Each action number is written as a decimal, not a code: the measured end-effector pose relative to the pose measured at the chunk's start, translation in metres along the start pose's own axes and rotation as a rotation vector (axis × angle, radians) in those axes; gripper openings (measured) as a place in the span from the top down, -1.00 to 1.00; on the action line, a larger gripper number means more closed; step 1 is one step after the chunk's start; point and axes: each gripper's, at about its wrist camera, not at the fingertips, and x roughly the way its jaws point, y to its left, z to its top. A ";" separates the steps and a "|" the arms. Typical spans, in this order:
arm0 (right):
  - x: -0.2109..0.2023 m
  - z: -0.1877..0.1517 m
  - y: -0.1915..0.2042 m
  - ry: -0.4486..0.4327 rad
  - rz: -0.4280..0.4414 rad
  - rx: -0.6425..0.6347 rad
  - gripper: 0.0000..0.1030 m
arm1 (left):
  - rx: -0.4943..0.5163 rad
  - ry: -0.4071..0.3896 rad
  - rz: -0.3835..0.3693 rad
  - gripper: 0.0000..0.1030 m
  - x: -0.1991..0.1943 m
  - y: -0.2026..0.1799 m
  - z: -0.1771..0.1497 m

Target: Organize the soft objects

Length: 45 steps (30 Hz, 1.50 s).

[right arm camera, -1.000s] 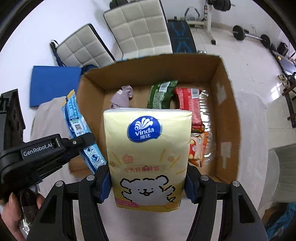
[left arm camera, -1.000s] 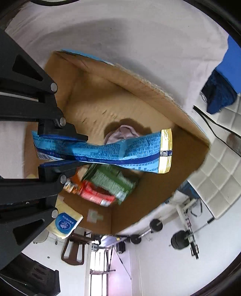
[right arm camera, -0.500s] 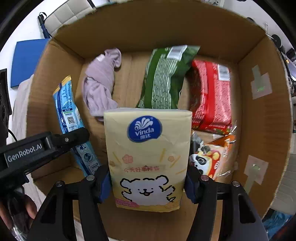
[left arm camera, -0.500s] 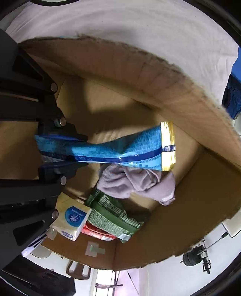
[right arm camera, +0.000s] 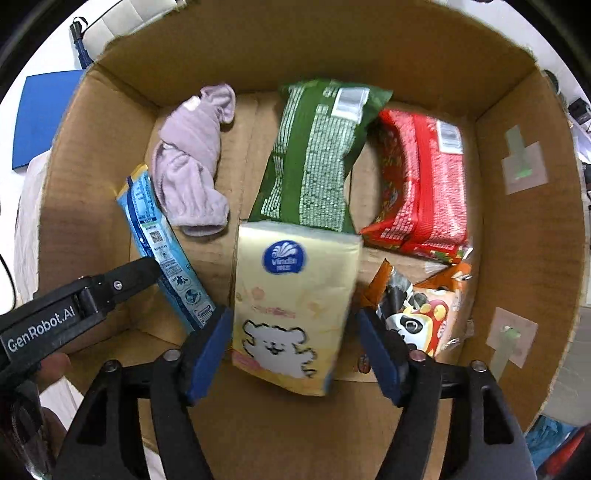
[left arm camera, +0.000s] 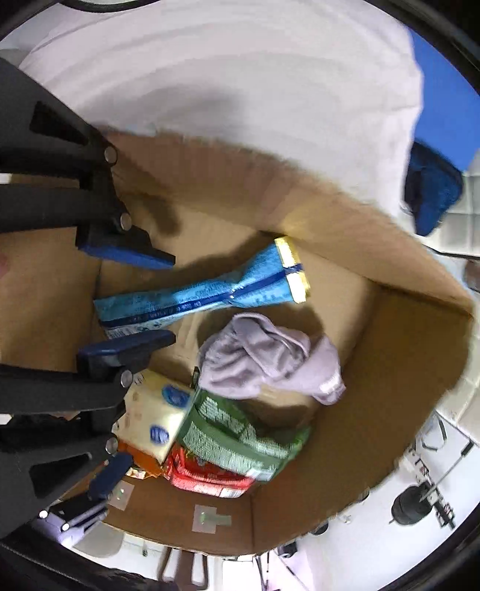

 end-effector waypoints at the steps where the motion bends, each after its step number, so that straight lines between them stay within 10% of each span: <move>1: -0.005 -0.001 0.001 -0.010 0.000 -0.002 -0.61 | 0.012 -0.013 0.010 0.26 -0.005 -0.002 -0.001; 3: -0.014 -0.005 0.002 -0.035 -0.015 -0.008 -0.83 | 0.045 -0.054 0.038 0.10 -0.017 -0.007 -0.003; 5: -0.023 -0.008 0.002 -0.065 -0.036 -0.010 -0.84 | 0.082 -0.095 0.077 -0.56 -0.029 -0.010 -0.004; 8: -0.038 -0.018 -0.001 -0.095 -0.065 0.006 -0.95 | 0.139 -0.141 0.130 -0.78 -0.046 -0.015 -0.007; 27: -0.123 -0.071 -0.037 -0.235 -0.072 0.111 -1.00 | 0.242 -0.321 0.156 -0.92 -0.129 -0.049 -0.064; 45: -0.318 -0.228 -0.025 -0.549 -0.059 0.099 -1.00 | 0.323 -0.517 0.121 -0.92 -0.283 -0.060 -0.210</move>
